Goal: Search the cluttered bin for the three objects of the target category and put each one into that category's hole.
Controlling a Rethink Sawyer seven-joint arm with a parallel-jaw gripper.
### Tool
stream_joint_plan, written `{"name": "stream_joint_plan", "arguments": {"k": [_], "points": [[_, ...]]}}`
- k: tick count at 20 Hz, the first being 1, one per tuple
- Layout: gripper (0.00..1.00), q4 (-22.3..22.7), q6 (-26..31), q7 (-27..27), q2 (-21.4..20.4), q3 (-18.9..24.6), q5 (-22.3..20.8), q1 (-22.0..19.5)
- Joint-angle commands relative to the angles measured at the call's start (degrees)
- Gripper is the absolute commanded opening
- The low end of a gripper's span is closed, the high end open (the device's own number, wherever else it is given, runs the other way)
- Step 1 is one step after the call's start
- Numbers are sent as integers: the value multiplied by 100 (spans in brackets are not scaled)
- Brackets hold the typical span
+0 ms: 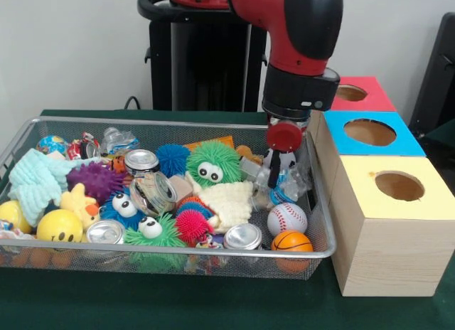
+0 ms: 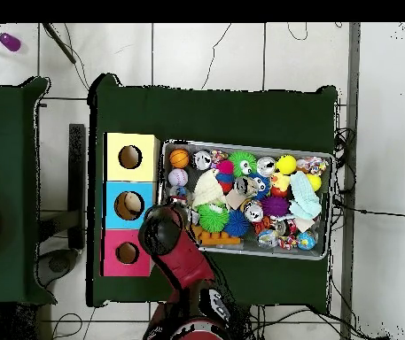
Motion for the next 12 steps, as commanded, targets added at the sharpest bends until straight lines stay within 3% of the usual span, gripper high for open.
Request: {"name": "stream_joint_plan", "arguments": {"k": [1, 12], "points": [[100, 270, -268, 1667, 198, 850, -419, -127], [100, 289, -116, 1666, 1, 634, -184, 191]]}}
